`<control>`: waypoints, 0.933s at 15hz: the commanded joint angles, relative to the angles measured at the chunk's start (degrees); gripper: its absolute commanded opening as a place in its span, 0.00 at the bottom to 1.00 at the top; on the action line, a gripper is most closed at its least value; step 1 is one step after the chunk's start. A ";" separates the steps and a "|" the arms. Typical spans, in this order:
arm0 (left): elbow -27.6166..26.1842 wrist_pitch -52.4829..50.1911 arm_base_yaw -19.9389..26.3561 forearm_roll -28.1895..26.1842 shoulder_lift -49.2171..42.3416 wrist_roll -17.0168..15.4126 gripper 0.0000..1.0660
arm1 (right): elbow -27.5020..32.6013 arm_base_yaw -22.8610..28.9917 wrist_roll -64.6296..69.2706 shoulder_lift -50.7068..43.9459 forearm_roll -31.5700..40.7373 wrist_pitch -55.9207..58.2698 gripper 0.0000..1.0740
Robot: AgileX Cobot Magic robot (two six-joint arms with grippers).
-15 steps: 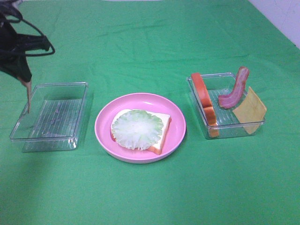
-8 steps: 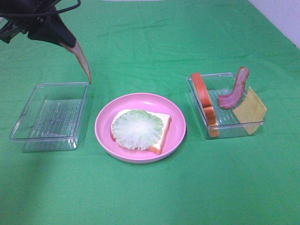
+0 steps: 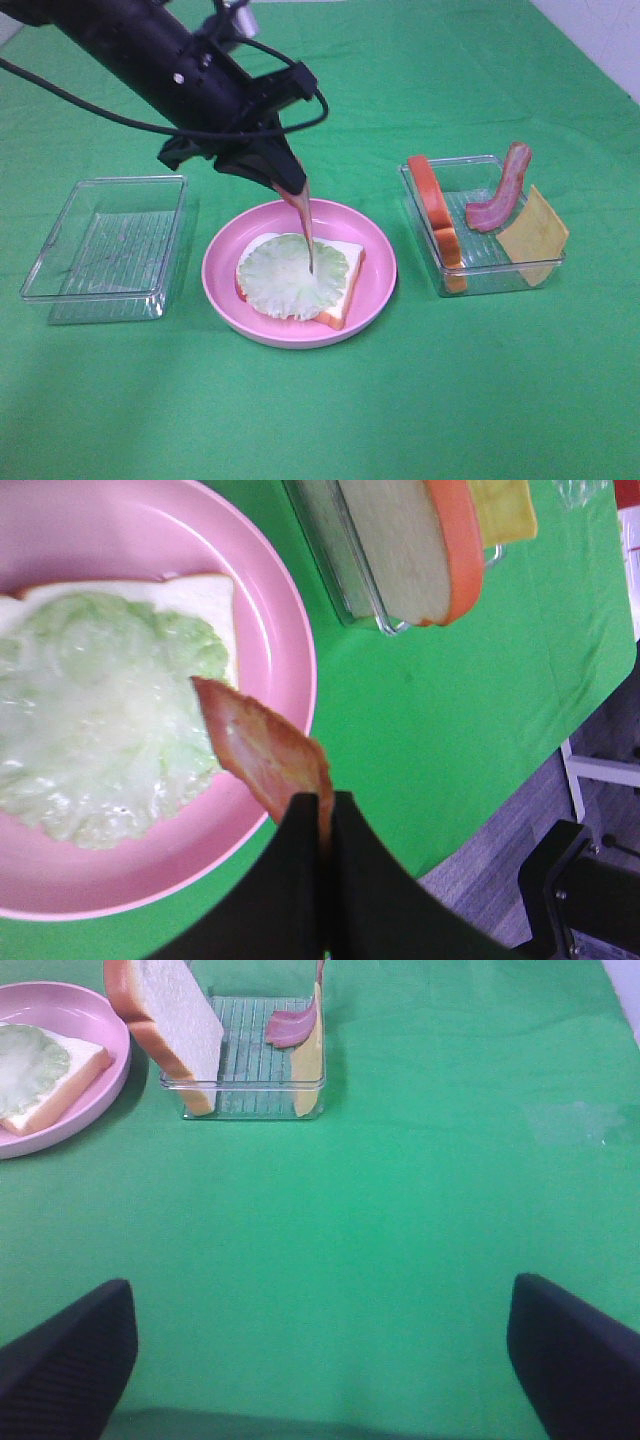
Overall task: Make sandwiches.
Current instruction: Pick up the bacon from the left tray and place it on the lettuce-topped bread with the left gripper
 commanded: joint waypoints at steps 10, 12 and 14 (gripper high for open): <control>-0.34 -4.98 -3.04 19.25 8.19 -2.92 0.00 | 0.17 -0.40 -0.11 -1.83 -0.11 -0.57 0.90; -0.34 -5.56 -3.04 23.43 8.19 -4.24 0.00 | 0.17 -0.40 -0.11 -1.83 -0.11 -0.57 0.90; -0.34 -7.33 -3.04 24.29 8.19 -3.32 0.02 | 0.17 -0.40 -0.11 -1.83 -0.11 -0.57 0.90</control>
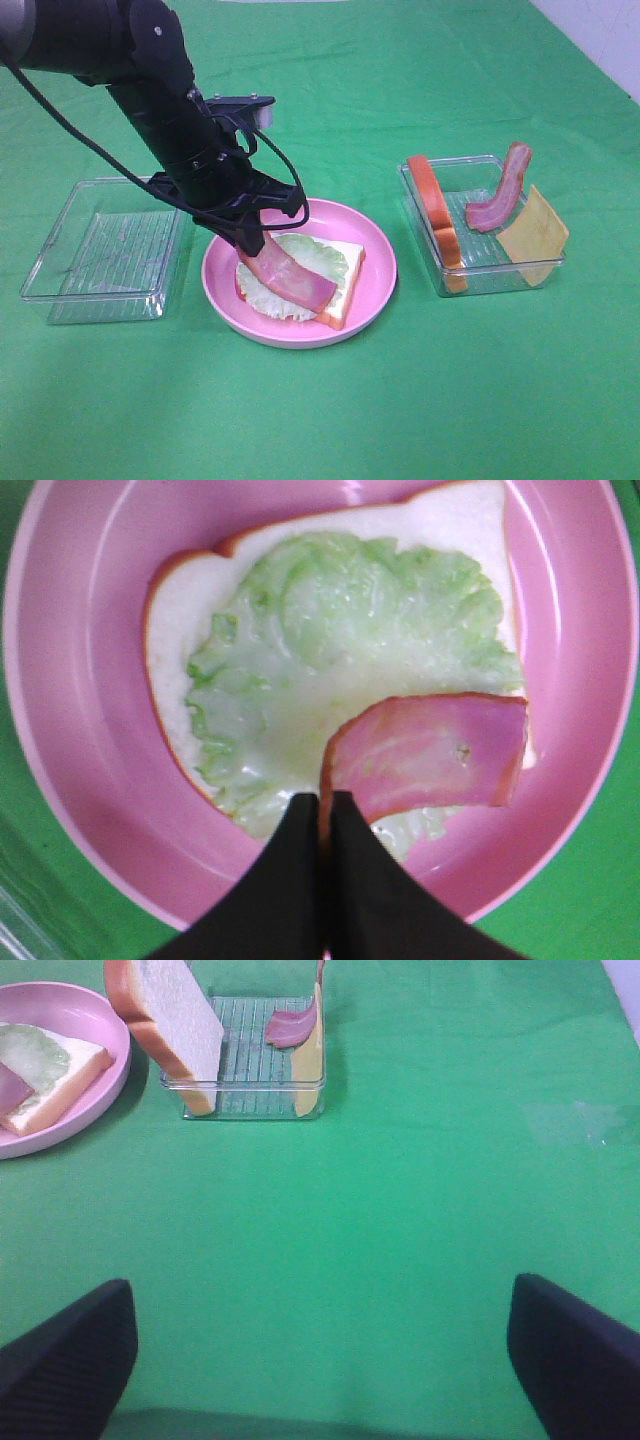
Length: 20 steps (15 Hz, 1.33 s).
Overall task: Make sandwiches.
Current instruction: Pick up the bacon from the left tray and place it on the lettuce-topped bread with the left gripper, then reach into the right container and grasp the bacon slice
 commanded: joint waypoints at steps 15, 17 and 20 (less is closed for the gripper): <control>-18.79 28.30 2.98 26.41 -7.62 -10.03 0.95 | 0.17 -0.40 -0.11 -1.83 -0.11 -0.57 0.90; -15.47 28.53 7.28 23.78 -11.34 -11.23 0.95 | 0.17 -0.40 -0.11 -1.83 -0.11 -0.57 0.90; -4.98 28.53 12.15 22.63 -19.65 -11.17 0.95 | 0.17 -0.40 -0.11 -1.83 -0.11 -0.57 0.90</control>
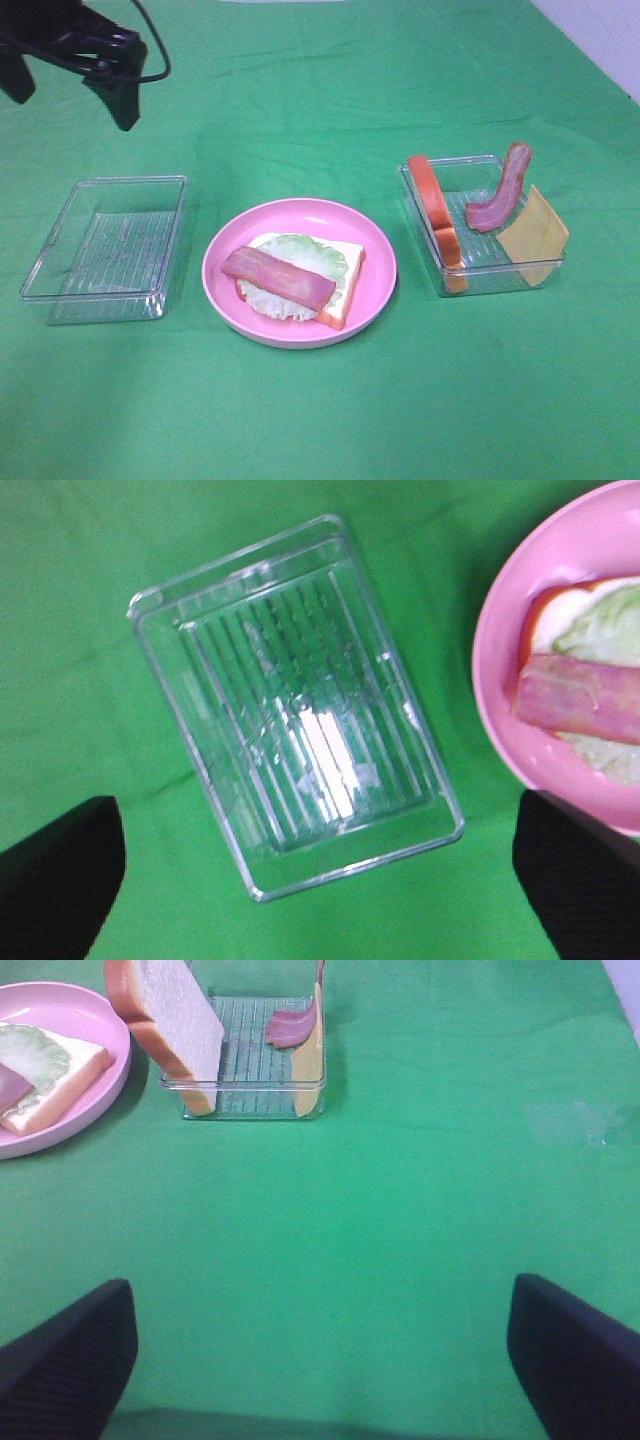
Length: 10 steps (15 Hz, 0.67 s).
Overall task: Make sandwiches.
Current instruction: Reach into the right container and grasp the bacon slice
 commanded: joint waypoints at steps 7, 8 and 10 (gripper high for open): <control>35.92 -3.09 13.35 -0.29 -35.58 -1.20 0.95 | 0.17 -0.40 -0.11 -1.83 -0.11 -0.57 0.90; 39.99 -4.58 13.46 0.11 -40.97 -1.60 0.95 | 0.17 -0.40 -0.11 -1.83 -0.11 -0.57 0.90; 47.21 -7.33 13.46 0.11 -51.45 -2.52 0.95 | 0.17 -0.40 -0.11 -1.83 -0.11 -0.57 0.90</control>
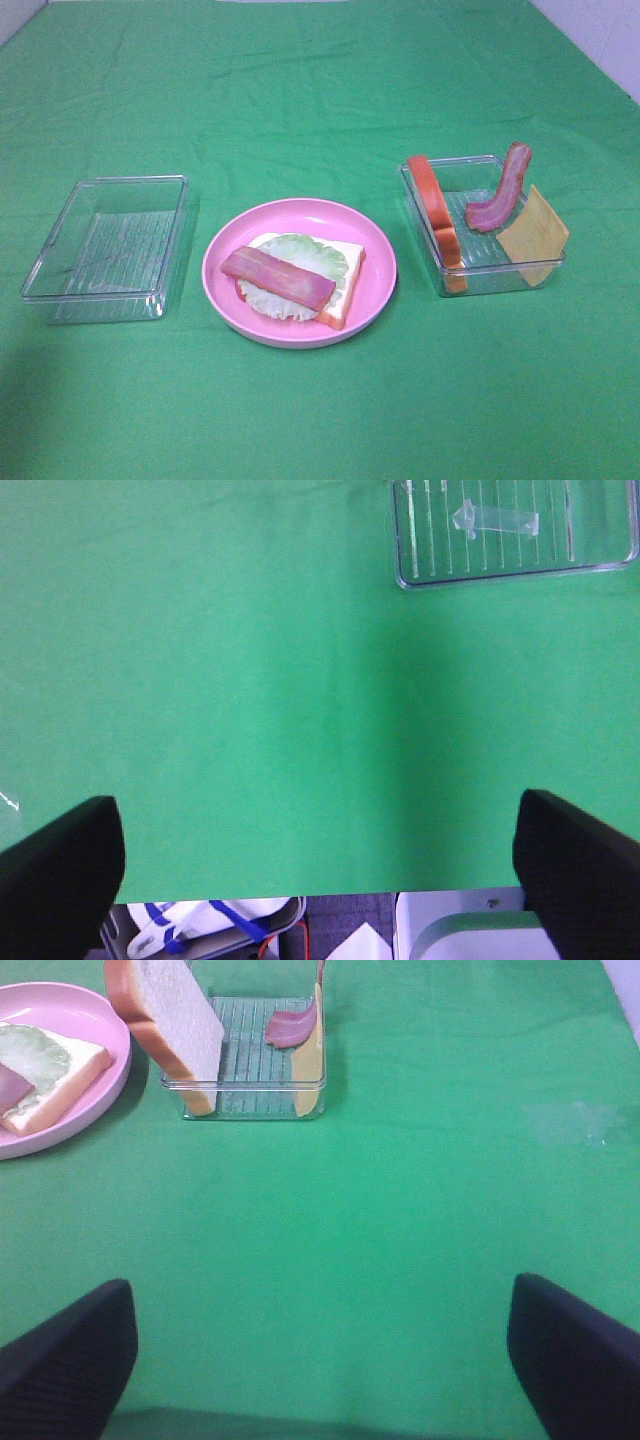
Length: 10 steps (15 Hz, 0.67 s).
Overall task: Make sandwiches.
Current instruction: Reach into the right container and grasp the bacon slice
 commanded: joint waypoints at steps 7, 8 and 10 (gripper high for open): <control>20.05 -4.30 0.06 -0.06 -37.07 -1.60 0.95 | 0.17 -0.40 -0.11 -1.83 -0.17 -0.57 0.90; 19.77 -5.16 0.06 -0.06 -43.60 -1.72 0.95 | 0.17 -0.40 -0.11 -1.83 -0.17 -0.57 0.90; 19.77 -4.98 0.06 0.00 -49.96 -1.72 0.95 | 0.17 -0.40 -0.11 -1.83 -0.17 -0.57 0.90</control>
